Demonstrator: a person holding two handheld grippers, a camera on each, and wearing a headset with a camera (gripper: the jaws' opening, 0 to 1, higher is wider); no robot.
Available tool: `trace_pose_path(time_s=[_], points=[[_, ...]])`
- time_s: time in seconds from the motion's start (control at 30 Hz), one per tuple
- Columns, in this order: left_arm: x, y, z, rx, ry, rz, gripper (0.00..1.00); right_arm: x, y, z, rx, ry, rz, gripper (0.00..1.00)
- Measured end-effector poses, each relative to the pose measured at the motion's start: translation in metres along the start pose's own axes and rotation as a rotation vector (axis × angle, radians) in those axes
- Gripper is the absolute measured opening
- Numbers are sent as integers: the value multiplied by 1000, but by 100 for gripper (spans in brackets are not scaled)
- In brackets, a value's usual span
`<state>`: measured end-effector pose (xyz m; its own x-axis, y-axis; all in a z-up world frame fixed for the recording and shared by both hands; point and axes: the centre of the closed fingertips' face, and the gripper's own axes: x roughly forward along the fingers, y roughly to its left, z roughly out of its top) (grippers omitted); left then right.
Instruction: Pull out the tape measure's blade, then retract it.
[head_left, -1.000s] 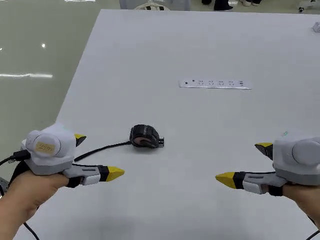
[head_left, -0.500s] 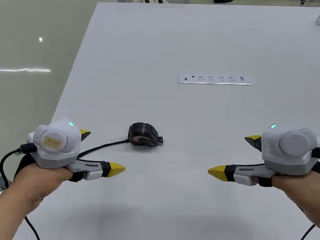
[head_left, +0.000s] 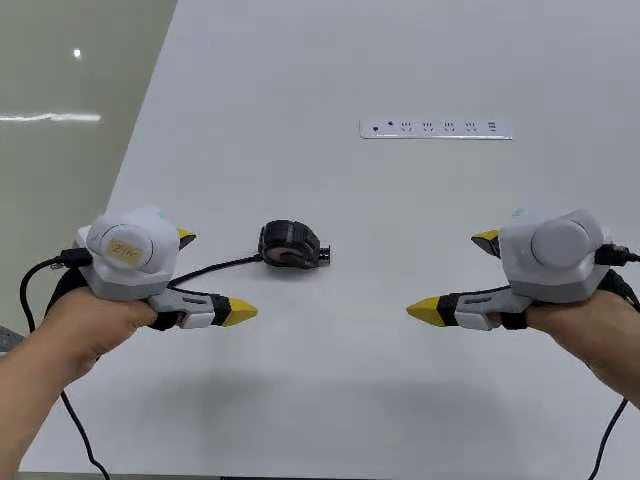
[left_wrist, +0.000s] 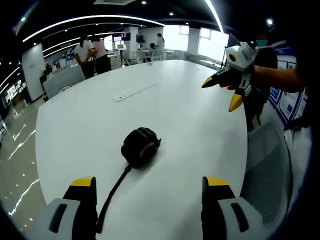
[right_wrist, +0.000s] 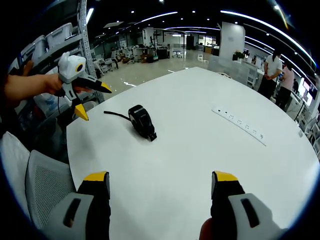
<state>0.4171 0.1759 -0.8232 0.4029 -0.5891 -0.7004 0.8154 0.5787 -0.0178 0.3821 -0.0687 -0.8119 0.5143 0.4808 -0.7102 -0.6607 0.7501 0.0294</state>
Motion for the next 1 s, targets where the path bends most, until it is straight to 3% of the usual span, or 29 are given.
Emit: trace_pose_path(time_s=[0.5,1.0], points=[[30,3,9,69,38,-45,80,23,-3,1,-60,29,58,84],[55,14,16,142,65,-85,76,55,-6,6,-143,40,124,79]])
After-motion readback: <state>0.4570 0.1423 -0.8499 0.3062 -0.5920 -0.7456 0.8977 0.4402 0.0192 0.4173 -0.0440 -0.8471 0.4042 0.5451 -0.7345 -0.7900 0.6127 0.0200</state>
